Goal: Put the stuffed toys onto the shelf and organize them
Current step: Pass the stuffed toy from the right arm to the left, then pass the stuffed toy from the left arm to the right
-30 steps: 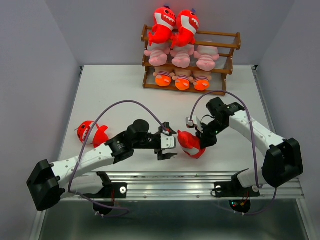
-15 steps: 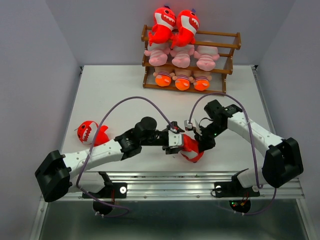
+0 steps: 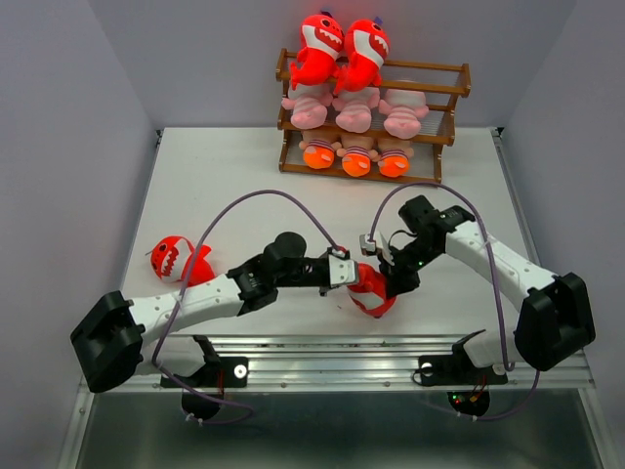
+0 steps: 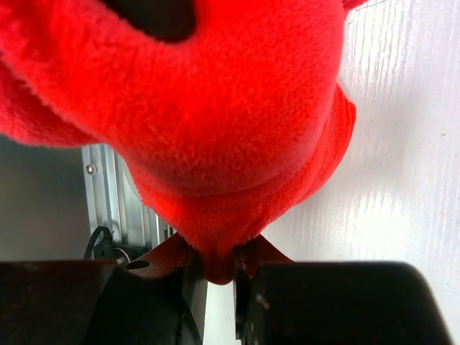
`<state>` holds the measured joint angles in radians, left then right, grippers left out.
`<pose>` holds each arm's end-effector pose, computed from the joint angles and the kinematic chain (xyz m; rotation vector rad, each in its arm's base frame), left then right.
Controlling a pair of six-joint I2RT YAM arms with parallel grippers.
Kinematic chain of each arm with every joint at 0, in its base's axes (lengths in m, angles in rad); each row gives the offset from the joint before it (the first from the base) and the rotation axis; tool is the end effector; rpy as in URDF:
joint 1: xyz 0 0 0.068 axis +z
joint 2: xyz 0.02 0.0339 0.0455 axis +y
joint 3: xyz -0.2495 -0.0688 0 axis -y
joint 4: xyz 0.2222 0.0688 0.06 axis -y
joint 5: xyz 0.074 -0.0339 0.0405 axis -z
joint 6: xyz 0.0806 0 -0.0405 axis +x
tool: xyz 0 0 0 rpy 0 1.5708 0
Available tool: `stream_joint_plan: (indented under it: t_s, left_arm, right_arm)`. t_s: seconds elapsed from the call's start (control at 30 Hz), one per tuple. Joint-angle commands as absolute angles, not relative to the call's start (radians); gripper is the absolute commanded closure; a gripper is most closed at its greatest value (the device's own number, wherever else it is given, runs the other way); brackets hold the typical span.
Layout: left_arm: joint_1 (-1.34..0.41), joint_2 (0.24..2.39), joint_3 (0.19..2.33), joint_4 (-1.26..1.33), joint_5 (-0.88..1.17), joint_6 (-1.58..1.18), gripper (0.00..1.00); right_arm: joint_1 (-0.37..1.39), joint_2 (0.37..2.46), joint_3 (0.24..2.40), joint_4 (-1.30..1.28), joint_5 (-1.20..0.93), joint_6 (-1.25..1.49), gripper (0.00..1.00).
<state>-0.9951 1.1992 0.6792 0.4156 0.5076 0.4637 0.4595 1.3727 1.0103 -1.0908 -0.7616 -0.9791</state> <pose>0.1281 -0.2694 0.2726 1.4155 0.9933 -0.8197 0.1684 0.1454 0.2040 -1.8034 1.9638 0.9910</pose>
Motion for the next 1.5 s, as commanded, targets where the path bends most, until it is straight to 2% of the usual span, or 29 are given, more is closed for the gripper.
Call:
stream_joint_plan:
  t_s: [0.0, 0.1, 0.2, 0.23, 0.33, 0.4, 0.57, 0.63, 0.83, 1.07, 1.23, 1.47]
  left_arm:
    - [-0.999, 1.207, 0.684, 0.472, 0.532, 0.408, 1.00]
    - [-0.999, 1.195, 0.666, 0.476, 0.503, 0.370, 1.00]
    - [-0.997, 1.175, 0.643, 0.483, 0.434, 0.273, 1.00]
    - [-0.989, 1.163, 0.637, 0.485, 0.410, 0.206, 1.00]
    - [-0.970, 1.140, 0.604, 0.497, 0.387, 0.109, 1.00]
    - [-0.943, 1.114, 0.571, 0.509, 0.364, 0.008, 1.00]
    - [-0.853, 1.010, 0.474, 0.610, 0.250, -0.359, 1.00]
    - [-0.821, 0.971, 0.384, 0.737, 0.216, -0.501, 1.00]
    - [-0.795, 0.801, 0.160, 0.954, -0.135, -1.031, 1.00]
    - [-0.810, 0.765, 0.193, 0.724, -0.398, -1.440, 1.00]
    - [-0.841, 0.804, 0.225, 0.681, -0.485, -1.564, 1.00]
    - [-0.891, 0.903, 0.259, 0.738, -0.526, -1.632, 1.00]
  right_arm:
    - [0.468, 1.318, 1.003, -1.039, -0.804, -0.940, 0.89]
    - [0.468, 1.290, 0.988, -0.979, -0.763, -0.872, 0.83]
    - [0.468, 1.238, 0.977, -0.870, -0.642, -0.754, 0.59]
    - [0.468, 1.212, 0.982, -0.821, -0.558, -0.724, 0.43]
    - [0.468, 1.187, 1.009, -0.782, -0.467, -0.664, 0.26]
    - [0.459, 1.172, 1.050, -0.762, -0.428, -0.634, 0.21]
    - [0.401, 1.144, 1.104, -0.691, -0.468, -0.536, 0.04]
    - [0.388, 1.128, 1.089, -0.652, -0.503, -0.468, 0.01]
    - [0.379, 1.069, 1.003, -0.565, -0.830, -0.466, 0.00]
    - [0.379, 1.057, 0.936, -0.485, -0.968, -0.525, 0.00]
    - [0.379, 1.113, 0.923, -0.345, -1.017, -0.385, 0.00]
    - [0.379, 1.198, 0.930, -0.160, -0.936, -0.216, 0.00]
